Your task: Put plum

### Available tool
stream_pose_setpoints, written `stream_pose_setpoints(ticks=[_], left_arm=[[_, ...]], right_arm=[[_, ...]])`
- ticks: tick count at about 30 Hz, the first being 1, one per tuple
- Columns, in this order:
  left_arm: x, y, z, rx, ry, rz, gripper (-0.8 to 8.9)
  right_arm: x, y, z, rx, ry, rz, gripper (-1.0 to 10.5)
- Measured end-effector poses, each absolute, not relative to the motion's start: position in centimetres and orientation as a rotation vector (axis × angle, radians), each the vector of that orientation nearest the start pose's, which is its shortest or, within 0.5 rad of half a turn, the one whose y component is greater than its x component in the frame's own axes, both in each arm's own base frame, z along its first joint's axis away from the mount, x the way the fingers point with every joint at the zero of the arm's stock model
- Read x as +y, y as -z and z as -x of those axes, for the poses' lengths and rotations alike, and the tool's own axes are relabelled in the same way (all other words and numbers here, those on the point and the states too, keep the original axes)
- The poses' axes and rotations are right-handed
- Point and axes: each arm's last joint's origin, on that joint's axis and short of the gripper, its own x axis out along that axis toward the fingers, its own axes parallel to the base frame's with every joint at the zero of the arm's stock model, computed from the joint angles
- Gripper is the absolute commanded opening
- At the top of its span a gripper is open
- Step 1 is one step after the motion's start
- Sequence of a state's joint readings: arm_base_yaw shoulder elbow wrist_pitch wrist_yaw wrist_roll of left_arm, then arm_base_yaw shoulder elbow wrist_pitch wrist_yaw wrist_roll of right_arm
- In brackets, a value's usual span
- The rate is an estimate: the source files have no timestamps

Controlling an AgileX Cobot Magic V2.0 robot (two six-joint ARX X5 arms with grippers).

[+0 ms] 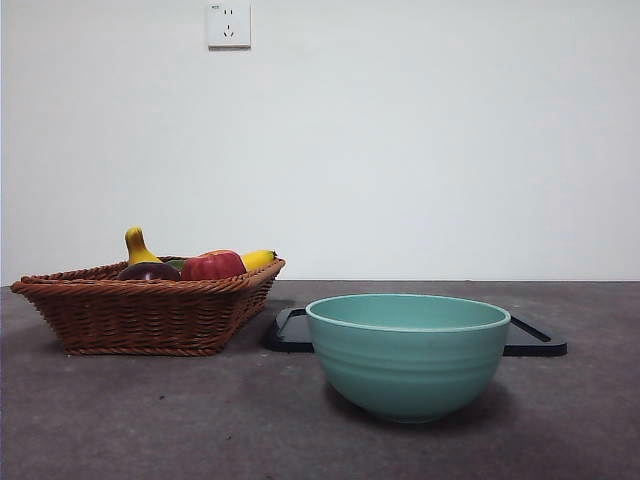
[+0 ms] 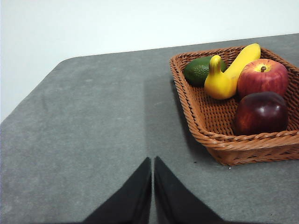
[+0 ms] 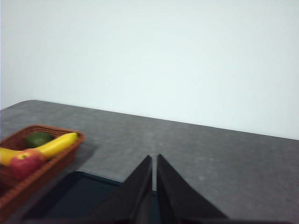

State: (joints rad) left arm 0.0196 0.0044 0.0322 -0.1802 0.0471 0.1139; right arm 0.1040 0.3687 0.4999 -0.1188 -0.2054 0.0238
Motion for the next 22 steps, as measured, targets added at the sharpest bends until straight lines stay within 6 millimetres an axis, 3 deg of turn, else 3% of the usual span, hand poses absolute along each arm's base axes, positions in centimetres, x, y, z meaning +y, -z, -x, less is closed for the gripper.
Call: stream_pose_setpoints(ticks=[8, 22], left_arm=[[0.0, -15.7, -9.5, 0.151, 0.036, -0.109, 0.07], [0.0, -15.7, -9.5, 0.151, 0.036, -0.109, 0.07]], right_arm=[[1.2, -22.7, -9.8, -0.003, -0.242, -0.022, 0.0], [0.9, -18.1, -9.3, -0.030, -0.169, -0.022, 0.0]])
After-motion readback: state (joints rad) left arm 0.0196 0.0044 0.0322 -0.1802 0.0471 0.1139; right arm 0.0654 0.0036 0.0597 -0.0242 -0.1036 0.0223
